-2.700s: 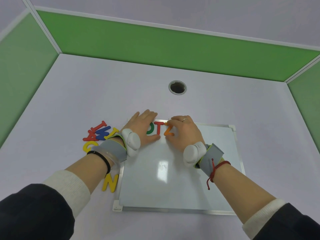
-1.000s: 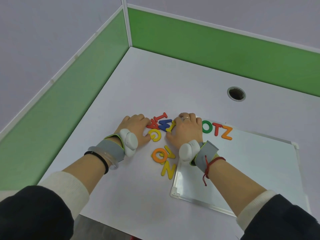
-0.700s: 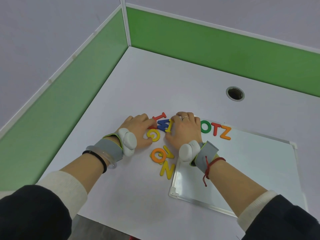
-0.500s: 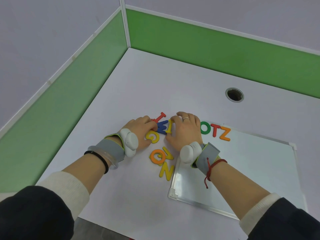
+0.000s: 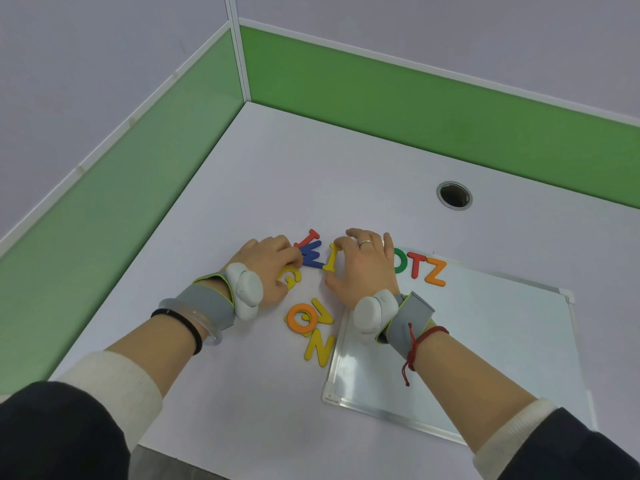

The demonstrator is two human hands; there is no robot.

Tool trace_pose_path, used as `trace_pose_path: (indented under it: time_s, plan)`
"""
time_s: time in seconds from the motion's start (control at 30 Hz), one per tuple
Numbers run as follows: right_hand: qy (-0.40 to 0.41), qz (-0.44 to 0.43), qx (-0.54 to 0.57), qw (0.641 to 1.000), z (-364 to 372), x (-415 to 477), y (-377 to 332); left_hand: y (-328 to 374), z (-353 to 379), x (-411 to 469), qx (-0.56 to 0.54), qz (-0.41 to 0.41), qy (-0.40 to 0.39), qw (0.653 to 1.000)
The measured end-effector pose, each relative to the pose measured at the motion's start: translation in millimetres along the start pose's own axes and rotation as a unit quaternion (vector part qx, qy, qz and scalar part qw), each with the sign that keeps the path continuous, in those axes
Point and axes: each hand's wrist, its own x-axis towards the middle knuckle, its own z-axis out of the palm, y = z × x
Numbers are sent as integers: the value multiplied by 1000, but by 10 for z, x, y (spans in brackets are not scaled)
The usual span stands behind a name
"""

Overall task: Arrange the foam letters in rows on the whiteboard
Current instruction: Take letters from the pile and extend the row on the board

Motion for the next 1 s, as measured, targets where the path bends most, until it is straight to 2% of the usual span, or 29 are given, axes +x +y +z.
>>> trace_pose_path:
  time_s: [0.17, 0.53, 0.9, 1.0]
  plan:
    - [-4, 3, -8, 1000, 1, -14, 18, 13, 48, -11, 41, -9, -16, 999]
    - [-20, -16, -3, 1000, -83, -59, 45, 127, 1, -3, 9, -3, 51, 999]
    - [-24, -38, 11, 999, -200, -230, 421, 585, 1, 225, -8, 36, 49, 998]
    - [-21, -20, 13, 1000, -233, -298, 636, 789, 32, 311, 6, 51, 35, 998]
